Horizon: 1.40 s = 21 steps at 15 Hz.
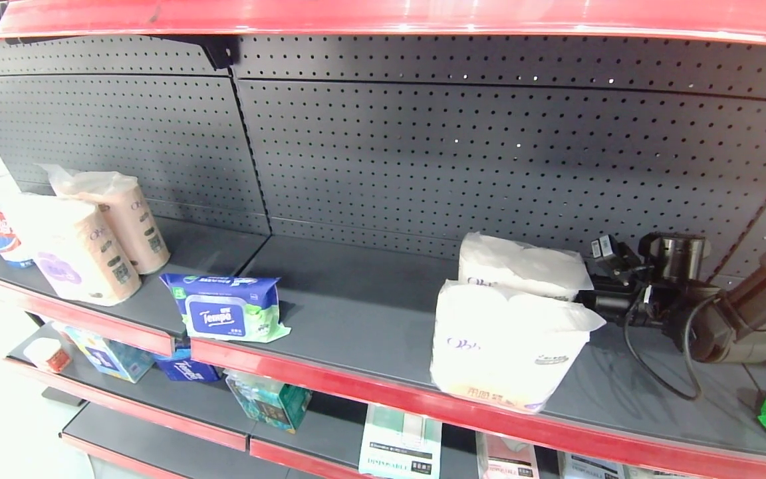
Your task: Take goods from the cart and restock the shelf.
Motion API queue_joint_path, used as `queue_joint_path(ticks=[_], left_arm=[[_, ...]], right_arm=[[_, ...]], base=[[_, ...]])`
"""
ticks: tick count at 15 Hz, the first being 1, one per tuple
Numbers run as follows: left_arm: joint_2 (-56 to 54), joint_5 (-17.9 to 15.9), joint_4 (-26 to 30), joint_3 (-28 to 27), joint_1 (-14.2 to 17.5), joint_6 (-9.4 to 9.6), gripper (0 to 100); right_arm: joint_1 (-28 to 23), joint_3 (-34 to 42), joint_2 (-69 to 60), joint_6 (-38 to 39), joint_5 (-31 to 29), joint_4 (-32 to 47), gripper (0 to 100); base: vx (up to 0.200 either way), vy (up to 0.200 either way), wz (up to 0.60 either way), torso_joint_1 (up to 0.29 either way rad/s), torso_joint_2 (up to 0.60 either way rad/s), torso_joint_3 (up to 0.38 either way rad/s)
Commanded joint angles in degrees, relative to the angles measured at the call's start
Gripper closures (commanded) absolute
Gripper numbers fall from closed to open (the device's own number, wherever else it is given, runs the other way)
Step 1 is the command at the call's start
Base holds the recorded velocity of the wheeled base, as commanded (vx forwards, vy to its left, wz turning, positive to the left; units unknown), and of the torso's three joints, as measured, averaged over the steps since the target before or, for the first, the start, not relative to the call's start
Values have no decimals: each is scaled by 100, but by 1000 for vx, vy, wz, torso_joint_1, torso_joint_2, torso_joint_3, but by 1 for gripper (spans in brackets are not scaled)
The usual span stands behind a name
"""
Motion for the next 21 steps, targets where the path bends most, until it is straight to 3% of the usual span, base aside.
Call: queue_joint_path(ticks=[1,10,15,19,21], left_arm=[[7,1,-1,-1,-6,-4,0],[7,1,-1,7,3,-4,0],[7,1,-1,7,3,-4,0],[7,1,-1,-1,3,-4,0],[7,1,-1,-1,3,-4,0]], right_arm=[[-51,17,-120,12,-7,-33,0],[-552,992,-1148,-6,-24,389,0],[-1352,1810,-2185,-23,-191,908,0],[-2055,1924,-2712,179,-771,1022,0],[-2565,2144,-3688,627,-1694,1435,0]], base=[[0,0,0,0,0,0],[0,0,0,0,0,0],[0,0,0,0,0,0],[0,0,0,0,0,0],[0,0,0,0,0,0]])
